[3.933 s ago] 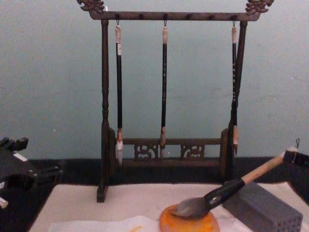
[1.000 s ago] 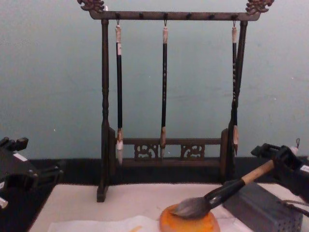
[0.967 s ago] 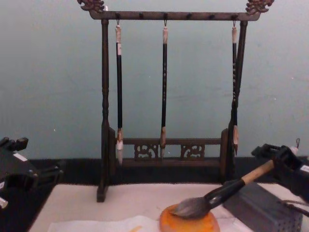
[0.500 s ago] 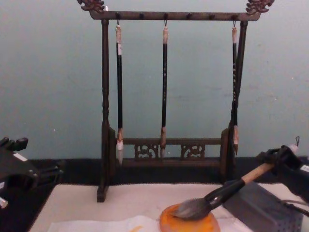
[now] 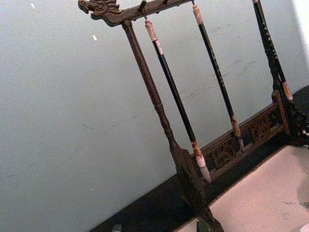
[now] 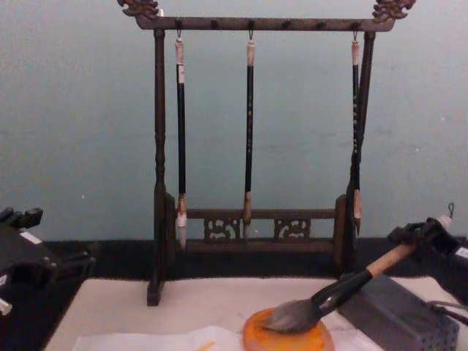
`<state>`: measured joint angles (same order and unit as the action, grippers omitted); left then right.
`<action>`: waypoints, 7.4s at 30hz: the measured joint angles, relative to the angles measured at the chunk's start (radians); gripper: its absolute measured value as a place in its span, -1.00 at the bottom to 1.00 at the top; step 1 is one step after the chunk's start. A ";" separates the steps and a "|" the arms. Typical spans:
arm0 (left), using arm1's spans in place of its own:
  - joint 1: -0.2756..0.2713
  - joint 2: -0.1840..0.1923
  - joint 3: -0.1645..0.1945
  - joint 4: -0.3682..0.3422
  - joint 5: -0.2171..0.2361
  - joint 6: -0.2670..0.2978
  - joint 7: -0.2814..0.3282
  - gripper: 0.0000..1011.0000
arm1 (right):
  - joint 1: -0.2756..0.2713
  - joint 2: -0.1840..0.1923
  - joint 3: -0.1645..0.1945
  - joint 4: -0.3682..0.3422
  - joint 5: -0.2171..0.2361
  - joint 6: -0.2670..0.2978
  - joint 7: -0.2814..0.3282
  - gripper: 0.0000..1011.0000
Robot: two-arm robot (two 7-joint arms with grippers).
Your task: Pick up the brush from the inkstone, write on the paper, then place the brush back to its original position.
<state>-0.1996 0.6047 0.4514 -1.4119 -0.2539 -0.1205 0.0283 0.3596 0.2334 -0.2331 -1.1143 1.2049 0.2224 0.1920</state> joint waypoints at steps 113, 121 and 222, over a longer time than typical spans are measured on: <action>0.000 0.000 0.000 0.000 0.000 0.000 0.000 0.98 | -0.096 0.169 -0.305 -0.492 -0.736 -0.167 0.282 -0.68; 0.000 0.000 0.000 0.000 0.000 0.000 0.000 0.98 | -0.097 0.164 -0.303 -0.495 -0.741 -0.167 0.285 -0.68; 0.000 0.000 0.000 0.000 0.000 0.000 0.000 0.98 | -0.123 0.140 -0.154 -0.509 -0.746 -0.193 0.220 -0.68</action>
<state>-0.1995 0.6047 0.4514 -1.4120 -0.2539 -0.1205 0.0283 0.2366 0.3735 -0.3866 -1.6231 0.4584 0.0298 0.4115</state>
